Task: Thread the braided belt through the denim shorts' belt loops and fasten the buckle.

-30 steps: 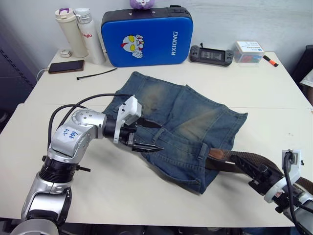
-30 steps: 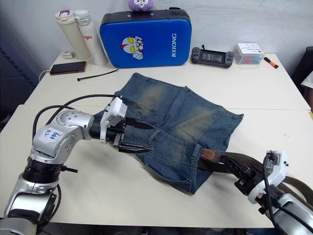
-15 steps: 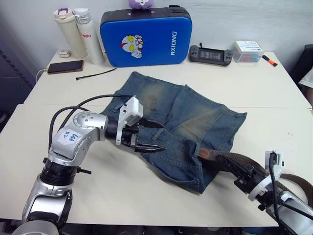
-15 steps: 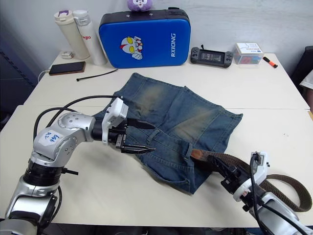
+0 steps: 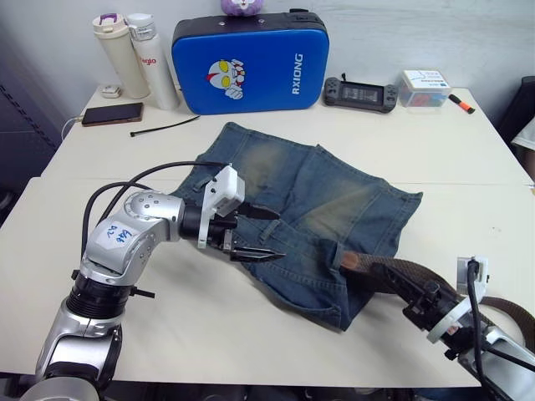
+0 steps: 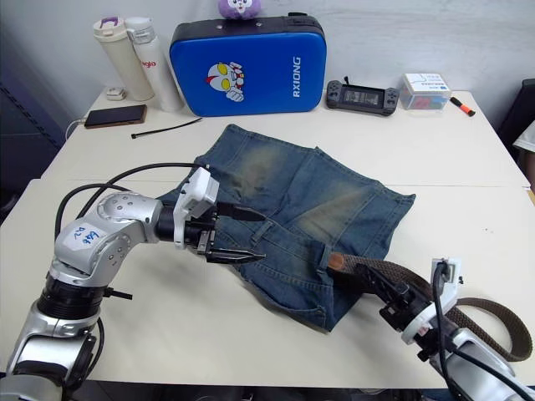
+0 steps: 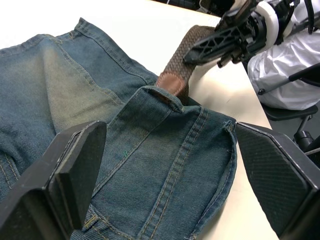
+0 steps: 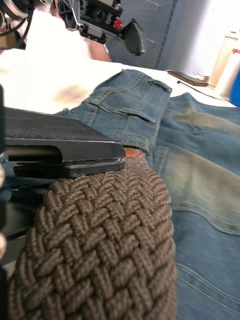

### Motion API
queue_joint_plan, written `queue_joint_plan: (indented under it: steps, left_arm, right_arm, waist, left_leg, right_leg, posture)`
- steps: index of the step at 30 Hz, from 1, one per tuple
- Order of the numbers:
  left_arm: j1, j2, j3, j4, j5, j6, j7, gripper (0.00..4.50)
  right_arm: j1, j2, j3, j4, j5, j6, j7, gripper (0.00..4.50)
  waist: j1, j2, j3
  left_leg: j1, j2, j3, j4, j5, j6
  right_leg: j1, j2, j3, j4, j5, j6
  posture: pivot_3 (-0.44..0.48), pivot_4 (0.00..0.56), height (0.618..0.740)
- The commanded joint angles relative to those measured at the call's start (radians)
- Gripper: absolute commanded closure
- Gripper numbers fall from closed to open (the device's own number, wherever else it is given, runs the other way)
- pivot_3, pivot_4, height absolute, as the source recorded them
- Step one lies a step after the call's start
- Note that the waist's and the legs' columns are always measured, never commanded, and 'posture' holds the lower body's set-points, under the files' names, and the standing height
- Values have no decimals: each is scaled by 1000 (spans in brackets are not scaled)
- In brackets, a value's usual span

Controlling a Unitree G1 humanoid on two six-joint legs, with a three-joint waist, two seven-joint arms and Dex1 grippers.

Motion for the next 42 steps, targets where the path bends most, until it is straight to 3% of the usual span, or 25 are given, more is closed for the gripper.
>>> queue_joint_plan:
  steps: [1,8,18,24,25,26,33,42]
  left_arm:
    - [-5,18,18,-30,-23,3,-2,37]
    - [-20,18,5,-22,-20,5,-2,37]
    - [-40,19,-2,-26,-16,18,2,37]
    - [-45,0,-17,-26,-11,12,14,37]
    - [-45,-2,-19,-25,-9,11,15,0]
    - [-45,-6,-21,-22,-7,8,16,0]
    - [-42,-25,-48,-1,4,-25,4,0]
    - [-52,-48,-77,34,18,-63,-17,0]
  right_arm:
    - [21,14,-9,-22,-2,-5,41,4500]
    - [-7,71,39,25,-71,-13,102,4500]
    - [-248,201,254,132,-327,12,81,4500]
    - [-299,223,302,137,-414,38,44,4500]
    - [-297,234,298,137,-404,37,41,3600]
    - [-287,234,285,130,-399,35,32,3346]
    - [-163,132,177,-20,-282,68,-7,196]
    - [-71,-160,95,-226,-214,126,70,84]
  waist:
    - [0,0,0]
    - [0,0,0]
    - [-3,0,0]
    - [-3,0,0]
    - [-3,0,0]
    - [-3,0,0]
    - [2,1,-1]
    - [-1,1,-1]
  left_leg:
    - [0,0,0,0,0,0]
    - [0,0,0,0,0,0]
    - [-1,0,1,-1,0,-1]
    - [-1,0,1,-1,0,-1]
    - [-1,0,1,-1,0,-2]
    - [-1,0,1,-1,0,-2]
    - [-1,-1,1,-1,0,-2]
    - [-1,-1,2,-1,0,-1]
  right_leg:
    - [0,0,0,0,0,0]
    - [0,0,0,0,0,0]
    - [-5,1,1,3,0,-1]
    - [-6,1,1,4,0,-1]
    - [-6,1,1,4,0,-1]
    - [-6,1,1,4,0,-1]
    - [-6,1,1,4,0,-1]
    - [-6,1,2,4,0,-1]
  posture:
    - [0,150,677]
    - [0,150,677]
    - [0,150,677]
    - [0,150,677]
    - [0,150,677]
    - [0,150,677]
    - [0,150,677]
    - [0,150,677]
